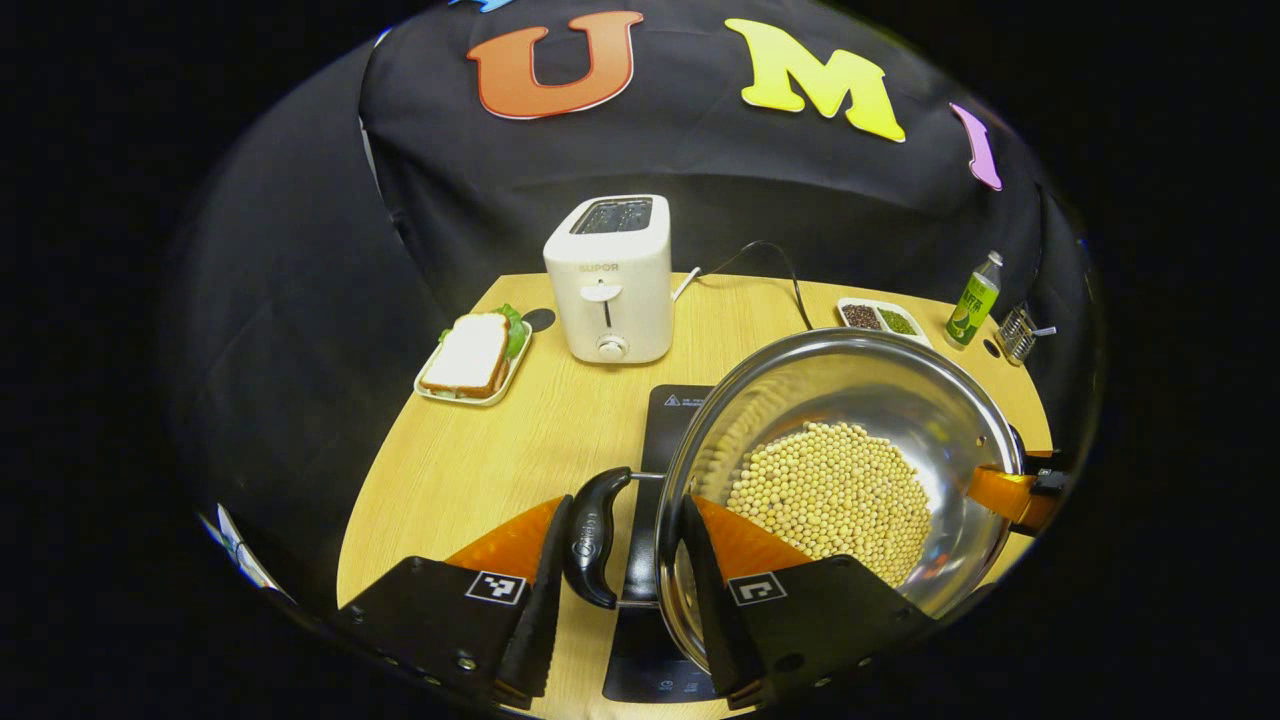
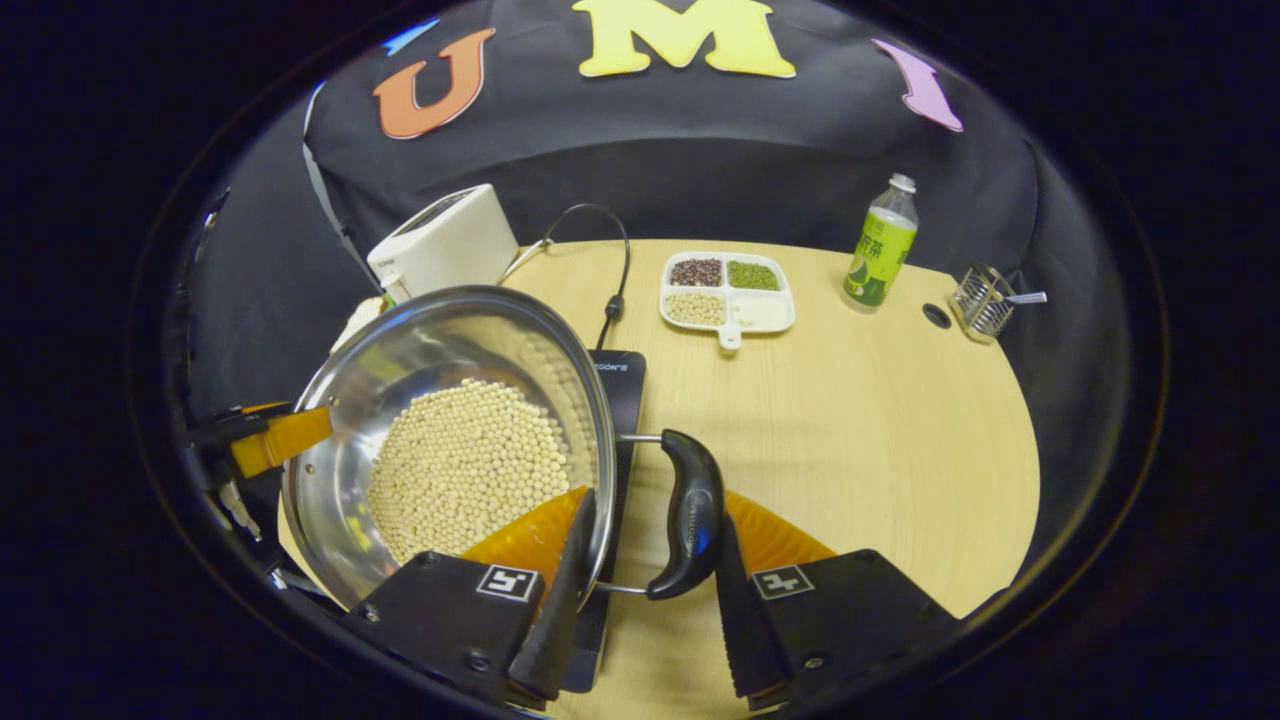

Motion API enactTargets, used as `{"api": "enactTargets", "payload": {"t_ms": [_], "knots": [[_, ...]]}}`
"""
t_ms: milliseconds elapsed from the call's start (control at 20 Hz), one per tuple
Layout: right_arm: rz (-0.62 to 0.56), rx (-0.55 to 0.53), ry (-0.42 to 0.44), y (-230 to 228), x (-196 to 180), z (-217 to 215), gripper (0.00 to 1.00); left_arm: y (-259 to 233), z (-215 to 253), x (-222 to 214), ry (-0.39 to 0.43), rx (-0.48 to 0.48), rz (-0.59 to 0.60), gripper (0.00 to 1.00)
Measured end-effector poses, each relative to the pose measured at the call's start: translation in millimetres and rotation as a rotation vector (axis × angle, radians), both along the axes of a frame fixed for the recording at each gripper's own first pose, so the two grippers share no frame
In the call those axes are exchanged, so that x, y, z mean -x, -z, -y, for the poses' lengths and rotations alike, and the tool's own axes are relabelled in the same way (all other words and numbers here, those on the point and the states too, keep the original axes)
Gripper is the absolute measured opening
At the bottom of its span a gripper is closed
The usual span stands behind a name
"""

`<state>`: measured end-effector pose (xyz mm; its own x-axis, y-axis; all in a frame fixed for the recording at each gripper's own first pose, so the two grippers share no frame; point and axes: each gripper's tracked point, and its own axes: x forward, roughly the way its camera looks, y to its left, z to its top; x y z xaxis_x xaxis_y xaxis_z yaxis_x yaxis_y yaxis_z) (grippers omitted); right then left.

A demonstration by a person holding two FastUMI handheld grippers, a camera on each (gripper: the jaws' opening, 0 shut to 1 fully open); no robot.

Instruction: First push the handle of the pot to place it horizontally, then grasp the pot with both hands and set it on the induction cooktop.

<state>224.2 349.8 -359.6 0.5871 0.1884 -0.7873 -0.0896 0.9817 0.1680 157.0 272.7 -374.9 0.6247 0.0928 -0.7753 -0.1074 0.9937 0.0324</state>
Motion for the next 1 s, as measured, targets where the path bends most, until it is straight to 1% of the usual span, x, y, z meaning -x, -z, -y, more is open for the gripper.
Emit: {"api": "enactTargets", "payload": {"t_ms": [200, 300, 350, 400, 450, 550, 650, 800, 1000], "knots": [[-0.024, 0.004, 0.016, 8, 2, -2, 0.61, 7, -2, -3, 0.013, 0.009, -0.002, 0.59], [-0.043, 0.011, 0.009, 14, 6, -1, 0.61, 15, 0, -1, 0.022, 0.011, -0.018, 0.59], [-0.025, 0.005, 0.021, 15, 1, -2, 0.62, 11, 0, -5, 0.044, -0.008, 0.007, 0.59], [-0.023, 0.001, 0.012, 14, 3, 0, 0.61, 14, 1, -1, 0.057, -0.019, -0.010, 0.59], [-0.019, -0.006, 0.012, 16, 1, 0, 0.62, 13, 0, -1, 0.063, -0.020, 0.008, 0.59], [0.007, -0.012, 0.000, 14, 0, 0, 0.63, 13, 0, -2, 0.050, -0.008, 0.049, 0.59], [0.021, -0.013, 0.001, 15, 0, 1, 0.64, 13, 0, -1, 0.054, -0.027, 0.085, 0.59], [0.025, -0.007, 0.018, 15, -1, 1, 0.62, 14, -1, -1, 0.054, -0.041, 0.101, 0.59], [0.033, -0.003, 0.022, 16, -1, 1, 0.63, 13, 0, -1, 0.065, -0.040, 0.110, 0.59]]}}
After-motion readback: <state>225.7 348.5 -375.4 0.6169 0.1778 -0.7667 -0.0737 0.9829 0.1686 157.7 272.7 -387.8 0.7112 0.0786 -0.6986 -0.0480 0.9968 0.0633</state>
